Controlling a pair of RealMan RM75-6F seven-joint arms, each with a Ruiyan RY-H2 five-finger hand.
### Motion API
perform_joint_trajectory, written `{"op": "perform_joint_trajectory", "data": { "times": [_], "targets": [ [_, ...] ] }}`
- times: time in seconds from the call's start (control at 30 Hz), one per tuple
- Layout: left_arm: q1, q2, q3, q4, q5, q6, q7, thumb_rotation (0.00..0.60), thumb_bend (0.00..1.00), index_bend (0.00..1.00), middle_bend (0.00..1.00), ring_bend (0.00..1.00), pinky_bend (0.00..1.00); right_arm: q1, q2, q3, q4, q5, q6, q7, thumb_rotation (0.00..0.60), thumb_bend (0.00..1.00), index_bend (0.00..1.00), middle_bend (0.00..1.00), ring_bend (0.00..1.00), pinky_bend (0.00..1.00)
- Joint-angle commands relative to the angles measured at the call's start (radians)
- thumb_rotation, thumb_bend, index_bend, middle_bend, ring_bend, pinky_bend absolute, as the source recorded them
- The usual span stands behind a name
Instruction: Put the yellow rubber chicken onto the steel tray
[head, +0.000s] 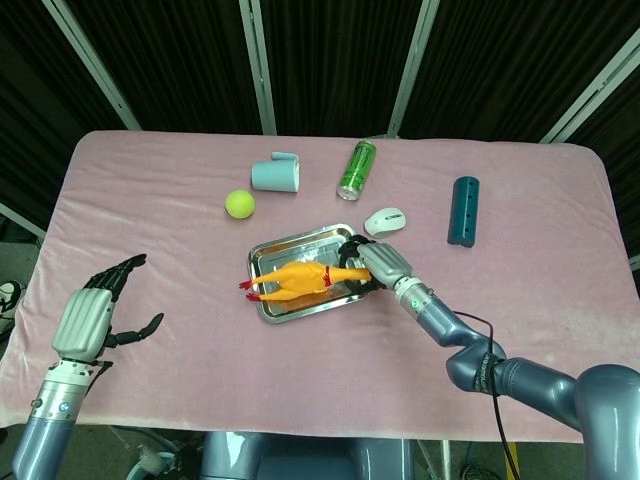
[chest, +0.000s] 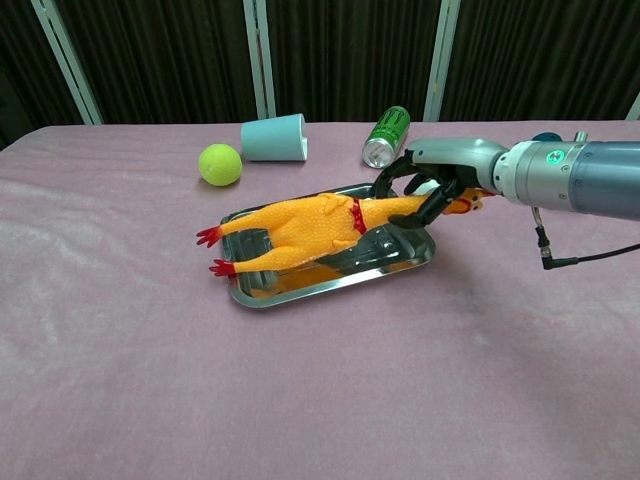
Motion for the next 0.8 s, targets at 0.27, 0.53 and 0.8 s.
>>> {"op": "perform_joint_trajectory", "data": {
  "times": [0.27,0.53,0.8],
  "targets": [
    [0.013,0.0,-0.019,0.008,-0.003,-0.013,-0.009,0.468,0.22,0.1,0.17,0.2,0.24,0.005,0.009,0.009,-0.016,0.033,-0.006,-0.054,0.6,0.25,0.0,0.09,0.0,0.03],
    [0.019,0.003,-0.036,0.012,-0.002,-0.021,-0.012,0.468,0.22,0.1,0.17,0.2,0.24,0.0,0.009,0.023,-0.013,0.079,0.008,-0.101,0.6,0.18,0.0,0.06,0.0,0.02],
    [0.03,0.017,-0.061,0.025,-0.011,-0.013,-0.005,0.465,0.22,0.1,0.17,0.2,0.24,-0.072,0.116,0.049,-0.094,0.075,0.103,-0.063,0.6,0.2,0.04,0.09,0.02,0.09]
  ]
}}
